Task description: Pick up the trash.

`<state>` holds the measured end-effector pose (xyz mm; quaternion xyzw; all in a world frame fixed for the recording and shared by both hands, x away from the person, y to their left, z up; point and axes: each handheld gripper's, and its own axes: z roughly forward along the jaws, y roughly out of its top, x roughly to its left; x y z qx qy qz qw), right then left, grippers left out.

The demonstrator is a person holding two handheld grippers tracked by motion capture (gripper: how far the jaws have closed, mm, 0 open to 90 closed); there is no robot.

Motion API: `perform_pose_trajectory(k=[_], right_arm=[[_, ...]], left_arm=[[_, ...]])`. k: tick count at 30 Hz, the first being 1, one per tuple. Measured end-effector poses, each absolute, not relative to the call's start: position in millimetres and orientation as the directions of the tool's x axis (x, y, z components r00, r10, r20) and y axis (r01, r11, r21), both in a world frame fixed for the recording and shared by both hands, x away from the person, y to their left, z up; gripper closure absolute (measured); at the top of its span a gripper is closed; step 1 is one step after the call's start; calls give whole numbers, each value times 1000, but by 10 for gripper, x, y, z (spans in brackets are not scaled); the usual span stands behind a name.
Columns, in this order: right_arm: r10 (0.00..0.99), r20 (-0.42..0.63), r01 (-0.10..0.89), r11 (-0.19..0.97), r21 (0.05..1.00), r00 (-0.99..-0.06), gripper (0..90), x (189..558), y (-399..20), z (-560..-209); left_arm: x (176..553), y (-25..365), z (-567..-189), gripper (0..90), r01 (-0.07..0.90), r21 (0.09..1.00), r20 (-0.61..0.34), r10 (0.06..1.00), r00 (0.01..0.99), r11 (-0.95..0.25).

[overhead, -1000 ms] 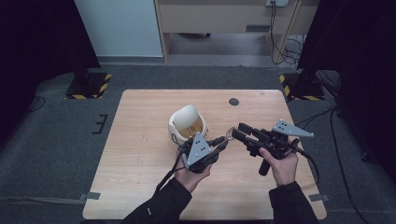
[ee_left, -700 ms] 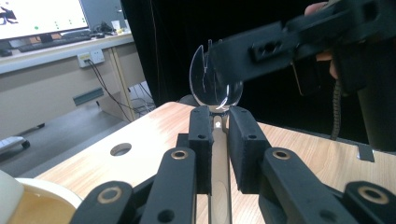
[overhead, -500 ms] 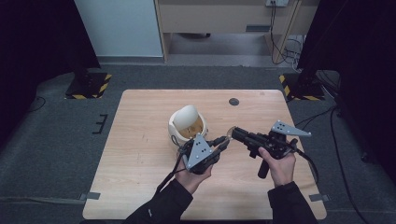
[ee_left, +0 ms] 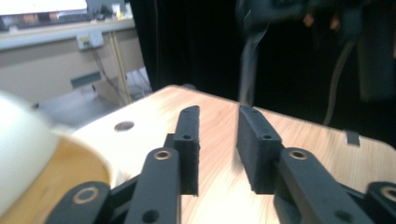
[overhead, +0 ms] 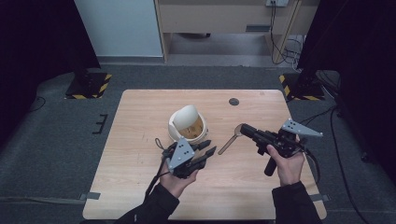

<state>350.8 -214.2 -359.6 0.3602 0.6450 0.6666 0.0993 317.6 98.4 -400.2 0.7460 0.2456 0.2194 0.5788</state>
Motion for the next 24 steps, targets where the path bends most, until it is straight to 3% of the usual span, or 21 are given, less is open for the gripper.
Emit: perform_pose_trajectory(k=[5,16,24], right_arm=[[612,343,309,-164,937,-713,874,3506,-2210,-3556],[641,329,273,-188,943,-694,874,3542,-2296,-3494],[659,302,234,-191,953,-689,874,3601,-2225,-3402]], left_arm=[[3155,1420,-4158,617,195,948,21,663,748,-251],[3190,2295,-4649,363,382,871,-13,763,646,-308],[3357,2557,-4889,265,501,814,-65,811,582,-294]])
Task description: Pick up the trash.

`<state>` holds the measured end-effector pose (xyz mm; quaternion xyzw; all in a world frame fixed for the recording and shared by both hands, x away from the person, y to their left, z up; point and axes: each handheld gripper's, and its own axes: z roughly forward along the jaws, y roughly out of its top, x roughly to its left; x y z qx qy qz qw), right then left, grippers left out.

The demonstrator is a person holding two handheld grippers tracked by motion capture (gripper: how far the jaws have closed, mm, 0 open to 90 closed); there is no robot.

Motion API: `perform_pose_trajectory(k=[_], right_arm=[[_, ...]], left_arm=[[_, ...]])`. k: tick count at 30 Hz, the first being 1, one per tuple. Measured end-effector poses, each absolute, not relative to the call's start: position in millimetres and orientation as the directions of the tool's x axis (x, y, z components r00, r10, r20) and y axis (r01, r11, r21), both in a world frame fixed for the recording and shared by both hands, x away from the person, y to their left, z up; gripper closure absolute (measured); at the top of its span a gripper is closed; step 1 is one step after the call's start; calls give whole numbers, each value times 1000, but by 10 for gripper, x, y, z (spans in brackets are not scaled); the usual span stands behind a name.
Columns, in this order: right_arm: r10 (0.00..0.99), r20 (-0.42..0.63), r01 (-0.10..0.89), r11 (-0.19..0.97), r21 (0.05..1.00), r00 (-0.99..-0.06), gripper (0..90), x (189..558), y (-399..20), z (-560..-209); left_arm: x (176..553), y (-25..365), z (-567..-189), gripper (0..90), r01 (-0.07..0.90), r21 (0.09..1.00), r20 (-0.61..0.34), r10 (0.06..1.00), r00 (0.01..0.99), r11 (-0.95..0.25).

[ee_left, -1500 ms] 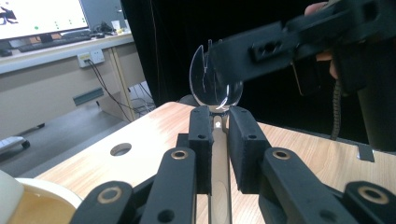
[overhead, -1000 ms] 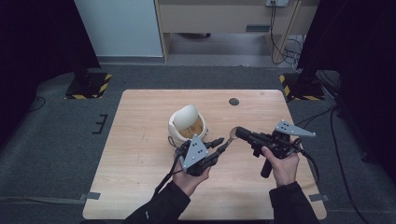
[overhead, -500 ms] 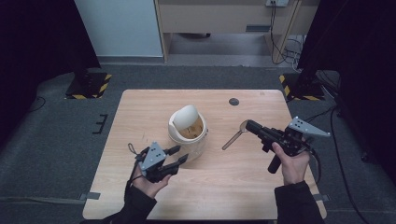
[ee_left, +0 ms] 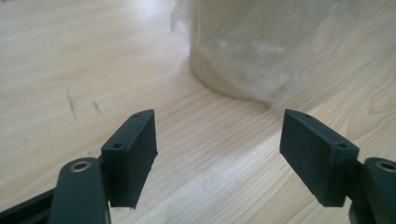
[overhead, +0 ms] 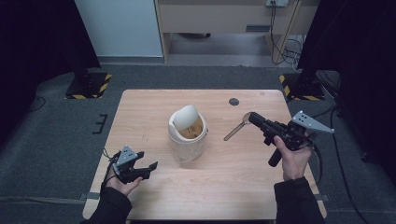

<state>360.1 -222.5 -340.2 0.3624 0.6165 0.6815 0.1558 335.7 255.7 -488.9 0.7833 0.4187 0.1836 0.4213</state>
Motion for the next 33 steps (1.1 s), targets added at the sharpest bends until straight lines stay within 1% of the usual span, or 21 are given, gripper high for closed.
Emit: perform_pose_trajectory(k=[3,10,14,21,23,26,33], right_arm=[[664,293,225,-188,956,-688,874,3636,-2161,-3390],[671,271,200,-183,963,-691,874,3724,-1947,-3391],[679,251,178,-177,968,-690,874,3771,-1818,-3384],[686,238,168,-169,971,-687,874,3871,-1586,-3441],[691,223,160,-155,975,-688,874,3906,-1499,-3472],[686,228,164,-158,974,-691,873,3956,-1404,-3541],[700,197,183,-96,978,-686,872,4049,-1163,-3792]], left_arm=[[3393,2572,-4973,260,527,784,-47,815,578,-328],[3433,2559,-5055,234,559,754,-48,821,569,-344],[3435,2543,-5059,224,558,754,-49,817,574,-347],[3445,2553,-5060,216,564,751,-50,822,567,-343],[3448,2558,-5059,215,565,751,-48,824,564,-343],[3452,2558,-5055,214,562,752,-46,824,565,-344],[3450,2557,-5048,214,560,754,-47,822,567,-343]])
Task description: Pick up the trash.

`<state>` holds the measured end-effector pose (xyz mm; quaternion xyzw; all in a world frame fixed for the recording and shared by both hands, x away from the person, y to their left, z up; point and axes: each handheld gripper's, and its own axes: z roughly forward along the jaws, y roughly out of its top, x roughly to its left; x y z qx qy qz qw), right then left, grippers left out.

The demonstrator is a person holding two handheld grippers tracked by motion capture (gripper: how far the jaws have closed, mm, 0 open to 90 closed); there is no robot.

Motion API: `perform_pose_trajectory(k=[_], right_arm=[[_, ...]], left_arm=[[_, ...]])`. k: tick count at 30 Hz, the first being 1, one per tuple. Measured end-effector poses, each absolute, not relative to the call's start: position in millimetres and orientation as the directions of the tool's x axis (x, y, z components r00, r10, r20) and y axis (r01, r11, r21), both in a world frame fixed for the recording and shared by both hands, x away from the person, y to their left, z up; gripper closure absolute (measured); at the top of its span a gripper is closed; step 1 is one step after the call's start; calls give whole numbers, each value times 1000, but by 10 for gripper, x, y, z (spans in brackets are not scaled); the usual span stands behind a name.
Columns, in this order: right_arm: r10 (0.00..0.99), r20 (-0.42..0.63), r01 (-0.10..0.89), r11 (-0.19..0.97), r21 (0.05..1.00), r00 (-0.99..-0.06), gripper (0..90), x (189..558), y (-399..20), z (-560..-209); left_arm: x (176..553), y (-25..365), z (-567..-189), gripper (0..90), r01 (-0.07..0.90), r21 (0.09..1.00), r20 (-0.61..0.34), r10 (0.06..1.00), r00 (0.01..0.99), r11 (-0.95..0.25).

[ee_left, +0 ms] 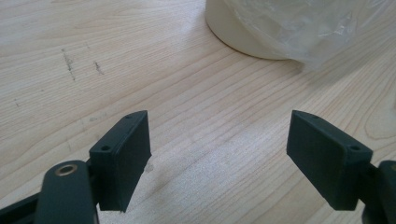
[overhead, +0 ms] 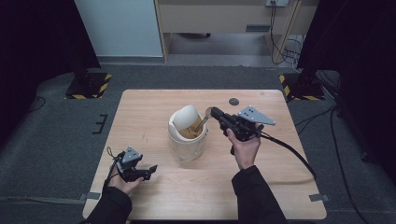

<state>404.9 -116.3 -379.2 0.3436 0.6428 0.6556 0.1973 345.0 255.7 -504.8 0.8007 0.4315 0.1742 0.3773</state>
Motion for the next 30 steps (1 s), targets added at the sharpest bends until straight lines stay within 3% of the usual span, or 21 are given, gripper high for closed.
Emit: perform_pose_trajectory(k=[12,15,18,25,30], right_arm=[[695,176,250,5,968,-697,853,4094,-887,-4143],[684,168,281,55,958,-710,756,4103,-835,-4238],[689,139,268,84,960,-711,714,4096,-858,-4235],[730,102,231,79,970,-676,499,4109,-1111,-3978],[767,147,253,20,967,-624,384,4115,-1395,-3950]], left_arm=[[3449,2560,-5045,214,561,754,-47,824,564,-341],[3448,2561,-5045,214,561,754,-48,824,564,-341],[3448,2564,-5048,215,563,754,-50,825,562,-339],[3445,2571,-5049,214,566,751,-47,827,560,-340],[3444,2598,-5058,207,573,751,-51,835,547,-329]])
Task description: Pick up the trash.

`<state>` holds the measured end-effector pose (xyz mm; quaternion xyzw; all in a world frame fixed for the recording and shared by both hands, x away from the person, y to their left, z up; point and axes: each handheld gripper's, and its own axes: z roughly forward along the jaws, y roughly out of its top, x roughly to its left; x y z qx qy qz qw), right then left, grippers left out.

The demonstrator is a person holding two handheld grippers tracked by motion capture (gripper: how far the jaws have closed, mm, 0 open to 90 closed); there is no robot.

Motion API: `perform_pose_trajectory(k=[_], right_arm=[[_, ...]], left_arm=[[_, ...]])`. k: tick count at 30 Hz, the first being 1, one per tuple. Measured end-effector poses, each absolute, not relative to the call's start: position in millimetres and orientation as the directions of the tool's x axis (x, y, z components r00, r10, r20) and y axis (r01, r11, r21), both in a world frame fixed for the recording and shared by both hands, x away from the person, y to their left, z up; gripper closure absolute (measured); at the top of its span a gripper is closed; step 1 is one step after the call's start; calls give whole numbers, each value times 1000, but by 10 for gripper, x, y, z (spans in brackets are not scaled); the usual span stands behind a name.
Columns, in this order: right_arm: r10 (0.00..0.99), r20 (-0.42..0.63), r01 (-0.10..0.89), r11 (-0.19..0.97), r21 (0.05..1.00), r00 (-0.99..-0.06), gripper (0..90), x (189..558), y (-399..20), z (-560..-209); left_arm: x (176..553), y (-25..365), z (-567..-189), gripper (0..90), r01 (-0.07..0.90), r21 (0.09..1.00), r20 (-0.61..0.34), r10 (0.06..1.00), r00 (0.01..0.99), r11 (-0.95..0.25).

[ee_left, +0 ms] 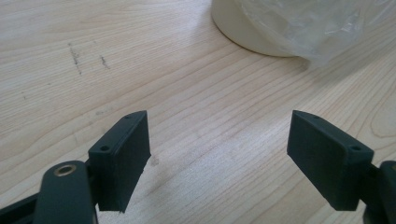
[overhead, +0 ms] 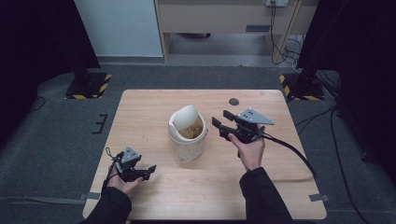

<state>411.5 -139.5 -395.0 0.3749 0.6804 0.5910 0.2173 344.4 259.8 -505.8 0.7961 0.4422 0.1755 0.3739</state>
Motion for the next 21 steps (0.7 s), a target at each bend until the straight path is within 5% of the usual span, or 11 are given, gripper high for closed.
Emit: perform_pose_trajectory(k=[13,21], right_arm=[[846,196,434,46,900,-495,271,3908,-2505,-4610],[897,163,615,140,776,-411,231,3813,-2972,-5057]], left_arm=[[3482,2708,-5080,183,597,745,-53,866,498,-298],[3493,2773,-5084,167,610,739,-55,876,479,-287]])
